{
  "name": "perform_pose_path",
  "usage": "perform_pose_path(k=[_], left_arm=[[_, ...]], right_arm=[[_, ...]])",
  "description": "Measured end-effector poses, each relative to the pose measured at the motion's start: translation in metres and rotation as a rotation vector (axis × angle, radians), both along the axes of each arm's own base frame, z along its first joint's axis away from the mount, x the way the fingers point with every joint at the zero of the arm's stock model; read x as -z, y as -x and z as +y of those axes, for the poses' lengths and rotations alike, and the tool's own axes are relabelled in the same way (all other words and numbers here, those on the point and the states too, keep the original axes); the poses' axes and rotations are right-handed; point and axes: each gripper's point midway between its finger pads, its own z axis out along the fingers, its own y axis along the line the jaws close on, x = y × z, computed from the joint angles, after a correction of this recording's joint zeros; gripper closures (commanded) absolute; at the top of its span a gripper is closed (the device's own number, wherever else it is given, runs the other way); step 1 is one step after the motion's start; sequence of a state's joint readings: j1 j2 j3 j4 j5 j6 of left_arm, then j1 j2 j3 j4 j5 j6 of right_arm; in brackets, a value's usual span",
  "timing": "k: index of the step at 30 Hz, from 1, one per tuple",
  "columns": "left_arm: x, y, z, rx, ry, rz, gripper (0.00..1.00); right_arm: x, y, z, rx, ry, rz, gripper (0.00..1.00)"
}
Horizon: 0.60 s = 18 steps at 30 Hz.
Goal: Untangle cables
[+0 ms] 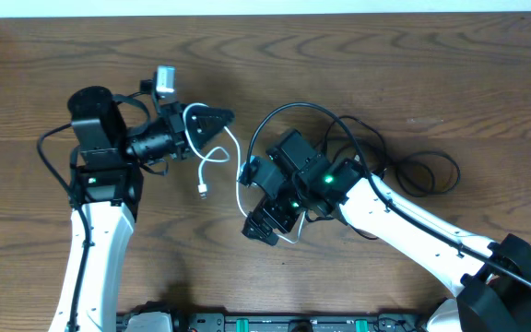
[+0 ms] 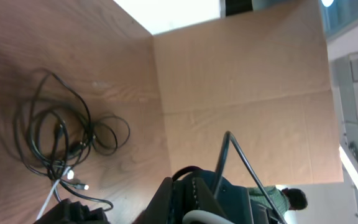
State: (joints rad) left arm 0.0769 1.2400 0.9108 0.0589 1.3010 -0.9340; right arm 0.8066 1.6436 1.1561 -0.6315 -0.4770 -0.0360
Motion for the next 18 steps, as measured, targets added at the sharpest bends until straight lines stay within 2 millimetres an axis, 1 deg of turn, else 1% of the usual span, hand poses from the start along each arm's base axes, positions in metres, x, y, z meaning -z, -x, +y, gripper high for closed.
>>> perform_pose_path(k=[2, 3, 4, 7, 10, 13, 14, 15, 17, 18], left_arm=[[0.0002, 0.0024, -0.0061, 0.017, -0.001, 0.0, 0.92], [0.0004, 0.0034, -0.0091, 0.024, -0.002, 0.0, 0.92], [0.0006, 0.0034, -0.0105, 0.025, -0.004, 0.0, 0.92], [0.0016, 0.0016, -0.011, 0.014, -0.01, 0.0, 0.92], [0.0025, -0.0007, -0.0099, -0.001, -0.015, 0.001, 0.92], [0.0029, -0.0019, -0.0094, -0.009, -0.018, 0.001, 0.92], [0.0031, -0.0023, -0.0092, -0.011, -0.019, 0.001, 0.92], [0.0031, -0.0024, -0.0092, -0.011, -0.019, 0.001, 0.92], [0.0036, -0.0037, -0.0085, -0.02, -0.022, 0.001, 0.92], [0.004, -0.0048, -0.008, -0.027, -0.025, 0.002, 0.92]], right_arm=[[0.0023, 0.0033, -0.0035, 0.0, 0.017, 0.016, 0.02], [0.0036, 0.0052, -0.0056, 0.0, 0.027, 0.025, 0.05], [0.004, 0.0058, -0.0063, 0.001, 0.031, 0.028, 0.14], [0.0045, 0.0062, -0.0071, 0.005, 0.035, 0.033, 0.21], [0.0042, 0.0056, -0.0066, 0.004, 0.033, 0.03, 0.34], [0.0033, 0.0044, -0.0051, 0.005, 0.026, 0.024, 0.62], [0.0028, 0.0034, -0.0041, 0.006, 0.021, 0.02, 0.74], [0.0023, 0.0028, -0.0032, 0.008, 0.018, 0.018, 0.83], [0.0008, 0.0008, -0.0009, 0.018, 0.007, 0.016, 0.97], [0.0004, 0.0002, -0.0001, 0.029, 0.005, 0.02, 0.99]])
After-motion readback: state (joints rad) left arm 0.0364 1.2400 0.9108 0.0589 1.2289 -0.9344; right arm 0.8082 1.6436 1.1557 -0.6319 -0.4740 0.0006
